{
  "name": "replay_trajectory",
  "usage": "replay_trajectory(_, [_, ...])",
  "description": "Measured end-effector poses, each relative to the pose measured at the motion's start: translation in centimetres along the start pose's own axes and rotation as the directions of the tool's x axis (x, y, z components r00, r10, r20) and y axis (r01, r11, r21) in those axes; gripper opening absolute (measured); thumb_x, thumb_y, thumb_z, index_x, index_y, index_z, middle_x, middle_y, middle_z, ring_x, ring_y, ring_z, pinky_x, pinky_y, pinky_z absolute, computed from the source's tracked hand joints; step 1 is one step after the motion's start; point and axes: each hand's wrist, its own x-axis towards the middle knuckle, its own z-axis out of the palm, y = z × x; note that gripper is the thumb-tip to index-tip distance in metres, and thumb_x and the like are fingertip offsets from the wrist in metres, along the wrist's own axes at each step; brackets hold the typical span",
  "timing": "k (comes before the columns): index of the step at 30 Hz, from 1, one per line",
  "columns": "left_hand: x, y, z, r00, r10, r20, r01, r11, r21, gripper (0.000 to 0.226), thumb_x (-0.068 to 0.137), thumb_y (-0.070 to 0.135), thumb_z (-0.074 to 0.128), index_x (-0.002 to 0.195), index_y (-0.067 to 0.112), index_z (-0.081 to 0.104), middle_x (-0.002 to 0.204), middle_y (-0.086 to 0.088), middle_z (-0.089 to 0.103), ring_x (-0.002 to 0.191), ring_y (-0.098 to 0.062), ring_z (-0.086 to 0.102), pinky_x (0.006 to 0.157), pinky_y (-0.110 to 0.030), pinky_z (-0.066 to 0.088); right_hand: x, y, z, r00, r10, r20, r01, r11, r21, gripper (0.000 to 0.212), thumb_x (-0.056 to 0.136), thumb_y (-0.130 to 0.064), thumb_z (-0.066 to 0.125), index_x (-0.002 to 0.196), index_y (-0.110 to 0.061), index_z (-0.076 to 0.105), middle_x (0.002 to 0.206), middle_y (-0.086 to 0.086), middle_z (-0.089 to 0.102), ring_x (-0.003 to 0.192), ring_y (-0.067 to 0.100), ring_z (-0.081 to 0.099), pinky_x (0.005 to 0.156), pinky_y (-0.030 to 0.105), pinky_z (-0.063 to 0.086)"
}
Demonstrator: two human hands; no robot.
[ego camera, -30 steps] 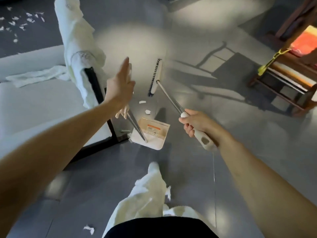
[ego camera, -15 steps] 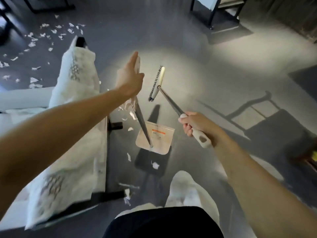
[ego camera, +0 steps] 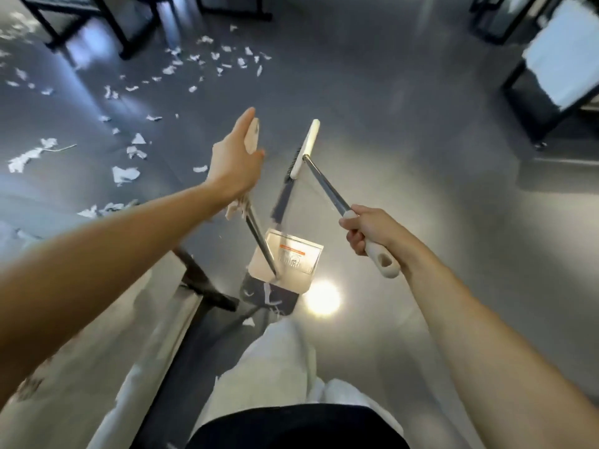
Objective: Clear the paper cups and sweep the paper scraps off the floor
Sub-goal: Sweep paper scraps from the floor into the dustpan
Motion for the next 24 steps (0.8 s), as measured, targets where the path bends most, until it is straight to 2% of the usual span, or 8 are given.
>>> replay_trajectory(4, [11.9,-0.7,0.4,0.99,-0.091,-0.107,0.087,0.995,-0.041,0.065,0.096,0.014,0.054,0.15,0.036,0.026,0.148,-0.001,0.042,0.116,-0.035,0.057,0.093,-0.043,0.053,11.4,-8.5,-0.6,0.995,-0.008,0.1,0.019,0.994,-0.108,0.007,0.096,-0.008,0.051,0.101,-0.013,0.053,0.068,0.004,0.045,0.049,0.007,0.04,0.038,0.015,0.036])
replay_trajectory(6, [18.6,-1.2,1.1,0.981,-0.127,-0.146,0.117,0.99,-0.077,0.066,0.096,0.014,0.055,0.15,0.037,0.025,0.148,-0.001,0.042,0.114,-0.035,0.059,0.091,-0.042,0.054,17.8,-12.5,-0.3,0.991,-0.001,0.133,0.019,0.991,-0.136,0.009,0.095,-0.007,0.051,0.093,-0.016,0.051,0.066,0.003,0.043,0.046,0.007,0.039,0.035,0.016,0.033])
replay_trajectory(10, [32.0,-1.9,2.4,0.969,-0.186,-0.161,0.165,0.977,-0.135,0.067,0.097,0.014,0.054,0.15,0.041,0.023,0.146,-0.006,0.044,0.108,-0.038,0.061,0.07,-0.034,0.058,29.2,-20.6,0.4,0.986,0.035,0.161,-0.026,0.998,-0.059,0.028,0.095,-0.001,0.05,0.112,-0.021,0.043,0.069,0.003,0.038,0.039,0.004,0.035,0.033,0.013,0.03])
replay_trajectory(12, [38.2,-1.4,2.3,0.968,-0.188,-0.167,0.164,0.975,-0.149,0.067,0.097,0.014,0.053,0.15,0.041,0.022,0.146,-0.006,0.045,0.084,-0.028,0.067,0.05,-0.021,0.051,33.7,-25.2,0.5,0.98,0.043,0.193,-0.034,0.998,-0.053,0.034,0.095,0.0,0.05,0.12,-0.021,0.04,0.067,0.002,0.037,0.035,0.003,0.034,0.032,0.013,0.029])
replay_trajectory(14, [44.7,-0.3,2.0,0.96,-0.204,-0.192,0.176,0.972,-0.156,0.067,0.098,0.013,0.053,0.15,0.04,0.021,0.148,-0.004,0.042,0.057,-0.014,0.059,0.043,-0.018,0.046,38.6,-29.8,0.3,0.978,0.052,0.201,-0.039,0.997,-0.068,0.049,0.094,0.0,0.052,0.137,-0.018,0.039,0.065,0.001,0.039,0.035,0.003,0.035,0.032,0.013,0.03])
replay_trajectory(16, [50.8,0.5,1.9,0.952,-0.228,-0.206,0.202,0.97,-0.139,0.068,0.098,0.012,0.052,0.15,0.041,0.02,0.148,-0.002,0.042,0.051,-0.012,0.054,0.044,-0.019,0.047,43.0,-34.0,-0.1,0.98,0.077,0.184,-0.066,0.996,-0.067,0.062,0.093,0.0,0.053,0.149,-0.017,0.03,0.063,0.001,0.041,0.037,0.004,0.035,0.033,0.013,0.03])
replay_trajectory(20, [64.2,0.6,2.9,0.935,-0.272,-0.226,0.247,0.96,-0.134,0.066,0.098,0.014,0.051,0.15,0.043,0.022,0.144,-0.006,0.045,0.052,-0.011,0.054,0.044,-0.018,0.046,53.4,-42.8,-0.2,0.973,0.106,0.203,-0.087,0.991,-0.101,0.067,0.095,0.0,0.053,0.152,-0.017,0.023,0.069,0.0,0.046,0.032,0.002,0.036,0.032,0.013,0.032])
replay_trajectory(24, [78.8,0.3,5.0,0.92,-0.297,-0.253,0.266,0.952,-0.152,0.062,0.099,0.016,0.05,0.149,0.043,0.025,0.138,-0.01,0.05,0.057,-0.013,0.052,0.062,-0.029,0.053,65.9,-52.7,-0.6,0.968,0.093,0.231,-0.055,0.985,-0.165,0.067,0.095,-0.001,0.054,0.152,-0.016,0.023,0.073,0.0,0.048,0.032,0.001,0.037,0.033,0.013,0.034])
